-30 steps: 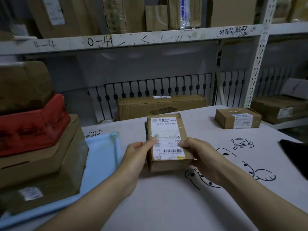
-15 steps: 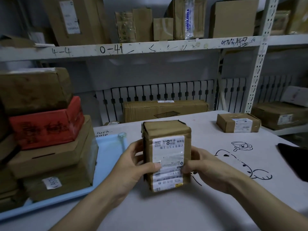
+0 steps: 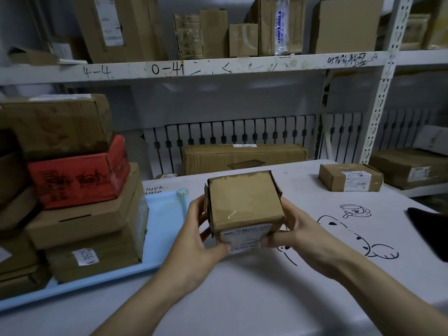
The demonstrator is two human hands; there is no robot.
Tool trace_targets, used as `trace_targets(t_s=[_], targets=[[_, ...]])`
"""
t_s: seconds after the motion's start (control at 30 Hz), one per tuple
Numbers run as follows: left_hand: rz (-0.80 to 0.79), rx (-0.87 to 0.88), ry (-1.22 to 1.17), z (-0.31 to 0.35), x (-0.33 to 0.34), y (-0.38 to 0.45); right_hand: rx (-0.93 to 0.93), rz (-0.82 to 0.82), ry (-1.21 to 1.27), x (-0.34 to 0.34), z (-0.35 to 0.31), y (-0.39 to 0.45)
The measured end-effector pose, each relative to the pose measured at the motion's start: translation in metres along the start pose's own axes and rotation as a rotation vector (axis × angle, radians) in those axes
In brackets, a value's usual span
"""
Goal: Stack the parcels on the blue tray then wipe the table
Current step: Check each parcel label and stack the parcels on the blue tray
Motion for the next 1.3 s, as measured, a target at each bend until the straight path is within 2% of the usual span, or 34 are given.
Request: trace_targets(t_s=[0.33,0.53,0.67,0.77,0.87,1.0,1.17,1.3], targets=[[-0.012,-0.059,-0.079,-0.006,-0.001,0.001,0.044,-0.014,0.004,-0.002,0.005,-0.003],[0.033,-0.069,-0.123,-0.006,-0.002,0.005,0.000,0.129,0.073,-0.007,0.008,-0.002],[0.124,-0.117,-0.201,0.005,-0.007,0.007,-0.031,0.241,0.041,-0.012,0.003,-0.003],[0.151,-0.027,0.001,0.011,-0.011,0.007,-0.050,0.289,-0.009,-0.011,-0.002,-0.003],[0.151,0.164,0.322,0.024,-0.011,0.008,-0.077,0.300,-0.094,-0.010,-0.002,-0.002],[0.069,0.387,0.669,0.038,-0.003,0.015,-0.120,0.298,-0.213,-0.009,-0.002,0.001],[0.002,0.472,0.862,0.039,0.008,0.026,-0.210,0.306,-0.367,-0.003,-0.014,0.002],[-0.001,0.449,0.932,0.040,0.010,0.028,-0.289,0.296,-0.473,-0.001,-0.022,-0.001]])
Point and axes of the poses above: each hand's wrist, its own y-axis towards the middle knuckle, its own x-axis out of the palm, z = x × y, the point moved 3 cm from there along y, towards the middle knuckle, and after that the axes turned 1 degree about y, right-handed, at the moved point
